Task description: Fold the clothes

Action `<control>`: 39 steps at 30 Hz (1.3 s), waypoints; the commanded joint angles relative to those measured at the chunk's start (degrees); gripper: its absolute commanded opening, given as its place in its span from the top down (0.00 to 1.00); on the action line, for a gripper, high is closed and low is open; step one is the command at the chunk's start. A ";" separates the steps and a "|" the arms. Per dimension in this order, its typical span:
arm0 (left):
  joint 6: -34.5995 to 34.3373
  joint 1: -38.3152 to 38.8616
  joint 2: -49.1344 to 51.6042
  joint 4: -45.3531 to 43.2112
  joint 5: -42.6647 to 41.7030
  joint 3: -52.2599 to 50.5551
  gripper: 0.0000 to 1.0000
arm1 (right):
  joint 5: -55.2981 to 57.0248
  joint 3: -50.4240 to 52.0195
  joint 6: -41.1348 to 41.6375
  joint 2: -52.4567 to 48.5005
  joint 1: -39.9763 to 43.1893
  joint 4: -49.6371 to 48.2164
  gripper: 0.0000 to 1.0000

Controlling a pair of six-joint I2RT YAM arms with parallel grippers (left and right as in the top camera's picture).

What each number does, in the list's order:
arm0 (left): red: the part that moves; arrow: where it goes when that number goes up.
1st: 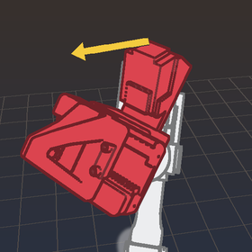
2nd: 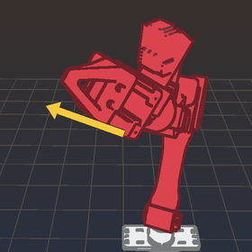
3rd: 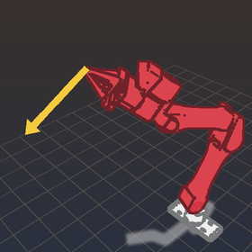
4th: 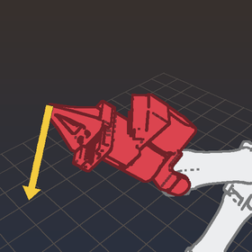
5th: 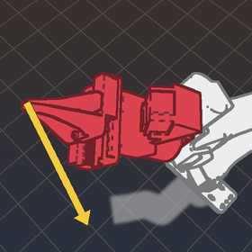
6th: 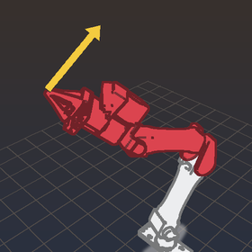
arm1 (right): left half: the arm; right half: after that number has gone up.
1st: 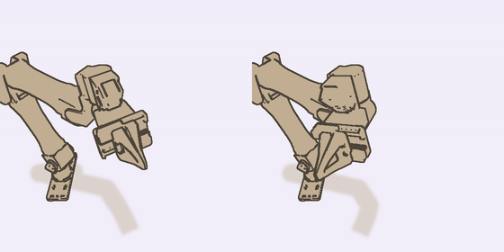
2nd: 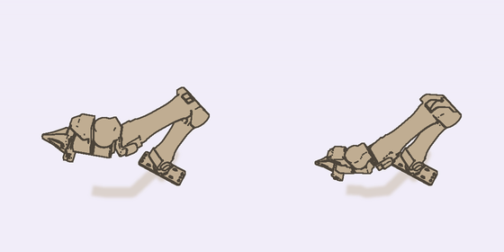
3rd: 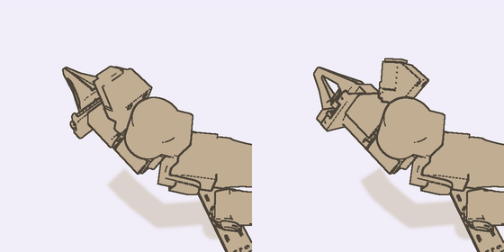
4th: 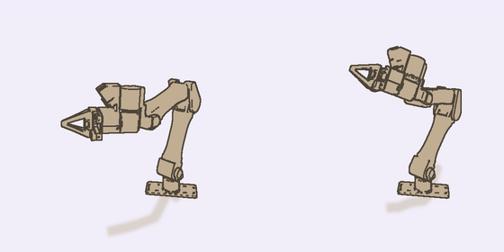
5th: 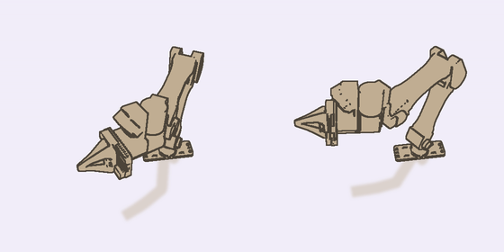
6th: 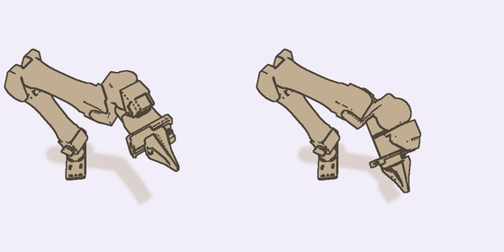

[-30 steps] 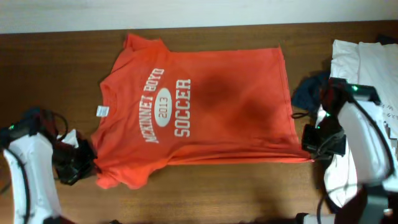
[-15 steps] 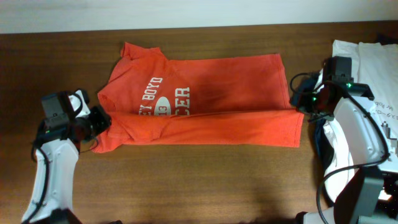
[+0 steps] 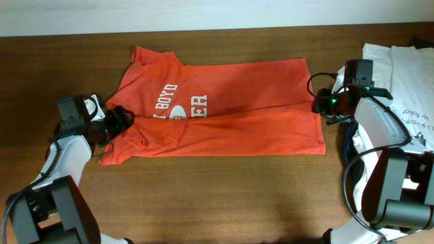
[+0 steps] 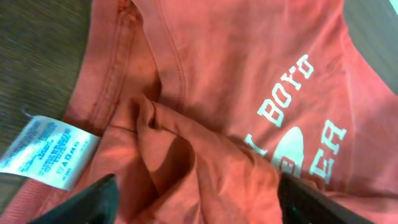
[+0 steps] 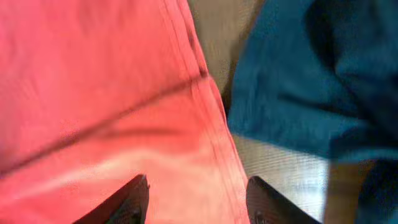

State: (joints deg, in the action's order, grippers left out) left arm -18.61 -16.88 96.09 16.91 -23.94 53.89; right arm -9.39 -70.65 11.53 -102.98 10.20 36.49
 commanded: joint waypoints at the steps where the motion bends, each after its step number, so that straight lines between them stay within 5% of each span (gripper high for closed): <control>1: 2.56 0.52 -6.51 2.34 -1.99 1.92 0.03 | 0.11 -0.37 -0.81 -0.44 0.26 6.88 0.53; 4: 8.07 8.15 -8.35 8.00 1.40 1.60 0.04 | 0.09 -0.37 -0.79 -2.21 0.26 14.64 0.64; 7: 8.07 16.22 -7.10 11.13 11.43 1.44 0.27 | 0.09 -0.04 -0.79 -2.67 0.26 15.82 0.64; 10: 8.00 22.84 -4.66 16.24 22.53 1.44 0.27 | 0.11 -0.02 -0.81 -2.67 0.28 15.82 0.64; 14: 7.78 23.28 -4.15 20.70 22.73 1.36 0.29 | 0.13 -0.02 -0.81 -2.67 0.28 15.80 0.64; 17: 7.76 23.28 -4.04 18.78 22.71 1.33 0.54 | 0.11 -0.02 -0.81 -2.67 0.28 15.82 0.64; 23: 6.86 22.67 0.02 17.97 28.28 1.38 0.58 | 0.15 -0.02 -4.57 -2.67 0.28 16.13 0.64; 26: -1.57 15.41 -0.66 19.41 28.68 1.55 0.57 | 0.13 -0.02 -5.35 -2.67 0.33 17.53 0.64; 39: -1.97 -0.87 -0.22 24.33 29.33 -4.35 0.46 | 1.73 0.00 -5.73 -2.73 0.33 22.23 0.66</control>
State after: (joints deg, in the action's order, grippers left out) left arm -19.99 -16.14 96.01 40.38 4.51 50.22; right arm -9.34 -70.91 5.96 -105.23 10.20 58.72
